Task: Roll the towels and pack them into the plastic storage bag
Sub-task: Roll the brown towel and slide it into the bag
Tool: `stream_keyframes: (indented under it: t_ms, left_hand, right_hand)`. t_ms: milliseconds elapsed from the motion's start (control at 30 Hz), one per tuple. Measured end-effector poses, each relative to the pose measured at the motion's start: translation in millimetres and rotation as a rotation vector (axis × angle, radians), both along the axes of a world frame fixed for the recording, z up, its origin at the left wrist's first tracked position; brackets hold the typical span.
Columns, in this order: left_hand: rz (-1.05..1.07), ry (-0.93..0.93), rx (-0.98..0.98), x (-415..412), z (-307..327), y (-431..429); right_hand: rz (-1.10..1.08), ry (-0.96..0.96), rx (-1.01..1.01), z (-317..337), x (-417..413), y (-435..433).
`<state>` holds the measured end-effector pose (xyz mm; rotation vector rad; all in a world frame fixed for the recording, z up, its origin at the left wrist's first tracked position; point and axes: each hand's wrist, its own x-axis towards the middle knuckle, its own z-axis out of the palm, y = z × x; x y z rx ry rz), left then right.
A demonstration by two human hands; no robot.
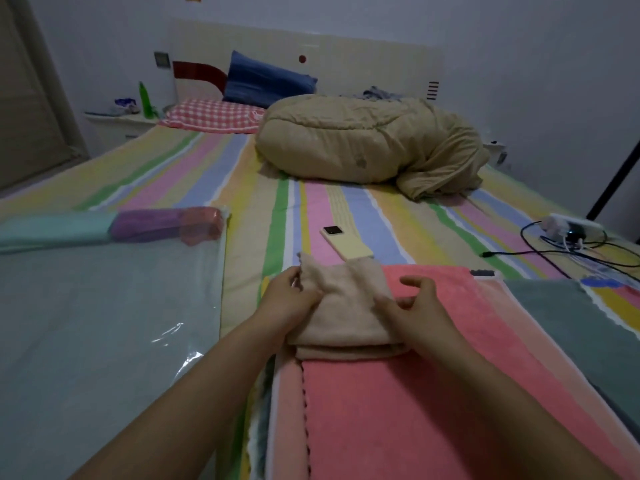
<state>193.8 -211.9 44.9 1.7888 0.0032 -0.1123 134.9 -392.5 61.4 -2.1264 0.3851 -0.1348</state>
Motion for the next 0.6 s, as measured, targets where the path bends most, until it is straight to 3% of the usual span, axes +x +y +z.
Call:
stream_keyframes:
  t_ms: [167,300,367,433,600]
  left_hand:
    - [-0.118,0.192,-0.156,4,-1,4]
    - [-0.220,0.254,-0.136,-8,4,2]
    - [-0.238,0.272,-0.169,-16,6,2]
    - [-0.222,0.246,-0.177,-22,7,7]
    - [-0.125,-0.007,-0.005,-31,1,41]
  right_hand:
    - [-0.065,0.035,0.312,0,-6,-4]
    - [-0.041,0.110,0.240,9,-22,-21]
    - [0.011,0.115,0.088,14,-30,-26]
    - [0.033,0.105,-0.198,17,-32,-24]
    - [-0.032,0.161,-0.885,21,-32,46]
